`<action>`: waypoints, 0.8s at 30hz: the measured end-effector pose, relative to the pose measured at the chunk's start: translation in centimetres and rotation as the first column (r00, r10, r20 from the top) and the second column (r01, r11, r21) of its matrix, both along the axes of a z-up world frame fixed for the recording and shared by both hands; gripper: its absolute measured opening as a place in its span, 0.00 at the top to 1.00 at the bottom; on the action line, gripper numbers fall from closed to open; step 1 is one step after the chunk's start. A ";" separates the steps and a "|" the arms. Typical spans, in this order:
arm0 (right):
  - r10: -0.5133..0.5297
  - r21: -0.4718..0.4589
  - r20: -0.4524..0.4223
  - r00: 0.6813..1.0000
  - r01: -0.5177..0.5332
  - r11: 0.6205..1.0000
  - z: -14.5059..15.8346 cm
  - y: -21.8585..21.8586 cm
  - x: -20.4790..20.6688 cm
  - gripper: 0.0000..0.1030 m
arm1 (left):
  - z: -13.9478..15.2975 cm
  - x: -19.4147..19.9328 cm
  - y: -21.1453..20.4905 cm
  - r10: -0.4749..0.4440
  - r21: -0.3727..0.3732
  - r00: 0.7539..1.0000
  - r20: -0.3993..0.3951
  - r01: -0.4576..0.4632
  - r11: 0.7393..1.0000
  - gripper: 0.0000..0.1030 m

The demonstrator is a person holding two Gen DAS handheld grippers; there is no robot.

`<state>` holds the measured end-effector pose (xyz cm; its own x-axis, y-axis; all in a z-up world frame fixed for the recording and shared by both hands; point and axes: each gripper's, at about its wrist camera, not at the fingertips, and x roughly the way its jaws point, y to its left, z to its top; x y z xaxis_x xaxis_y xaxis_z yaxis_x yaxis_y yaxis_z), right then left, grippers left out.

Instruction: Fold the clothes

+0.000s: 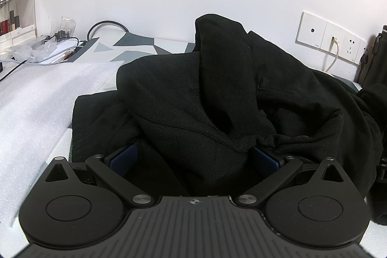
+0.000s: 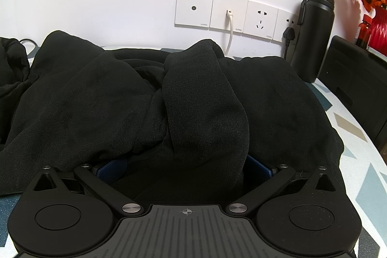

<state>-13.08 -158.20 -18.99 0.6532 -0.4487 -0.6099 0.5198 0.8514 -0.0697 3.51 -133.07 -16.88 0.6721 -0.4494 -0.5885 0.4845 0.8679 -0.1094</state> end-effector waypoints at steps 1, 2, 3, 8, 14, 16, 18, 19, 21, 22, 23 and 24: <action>0.000 0.000 0.000 1.000 0.000 1.000 0.0 0.0 0.0 0.01 | 0.0 0.0 0.0 0.000 0.000 1.000 0.000 0.000 1.000 0.00; 0.000 0.000 0.000 1.000 0.000 1.000 0.0 0.0 0.0 0.01 | 0.0 0.0 0.0 0.000 0.000 1.000 0.000 0.000 1.000 0.00; 0.000 -0.001 0.000 1.000 0.000 1.000 0.0 0.0 0.0 0.01 | 0.0 0.0 0.0 0.000 0.000 1.000 0.000 0.000 1.000 0.00; 0.001 0.000 -0.001 1.000 -0.001 1.000 -0.1 -0.1 -0.3 0.01 | 0.0 -0.1 -0.6 0.012 0.026 1.000 0.006 -0.012 1.000 0.00; 0.003 -0.004 -0.003 1.000 -0.003 1.000 -0.2 -0.2 -0.5 0.01 | 0.0 0.1 -0.3 0.012 0.012 1.000 0.001 -0.012 1.000 0.00; 0.004 0.000 -0.002 1.000 -0.004 1.000 -0.2 -0.3 -0.7 0.01 | 0.0 0.2 -0.2 0.011 0.011 1.000 0.000 -0.011 1.000 0.00; 0.004 0.007 0.000 1.000 -0.004 1.000 -0.2 -0.4 -0.8 0.01 | 0.0 0.3 -0.1 0.011 0.010 1.000 -0.001 -0.011 1.000 0.00; 0.004 0.012 0.001 1.000 -0.004 1.000 -0.2 -0.5 -0.9 0.01 | -0.1 0.4 -0.1 0.010 0.011 1.000 -0.001 -0.010 1.000 0.00; 0.004 0.014 0.002 1.000 -0.004 1.000 -0.2 -0.6 -0.9 0.01 | -0.1 0.4 0.1 0.009 0.006 1.000 -0.003 -0.009 1.000 0.00; 0.004 0.015 0.002 1.000 -0.004 1.000 -0.3 -0.6 -1.0 0.01 | -0.1 0.4 0.1 0.009 0.004 1.000 -0.004 -0.009 1.000 0.00; 0.004 0.016 0.002 1.000 -0.004 1.000 -0.3 -0.6 -1.0 0.01 | -0.1 0.4 0.2 0.008 -0.004 1.000 -0.006 -0.008 1.000 0.00; 0.004 0.017 0.003 1.000 -0.004 1.000 -0.3 -0.6 -1.0 0.01 | -0.1 0.5 0.4 0.007 -0.016 1.000 -0.008 -0.007 1.000 0.00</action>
<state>-14.05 -158.76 -19.26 0.6566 -0.4353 -0.6159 0.5165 0.8546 -0.0534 4.01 -132.69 -17.02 0.6704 -0.4537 -0.5870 0.4772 0.8696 -0.1271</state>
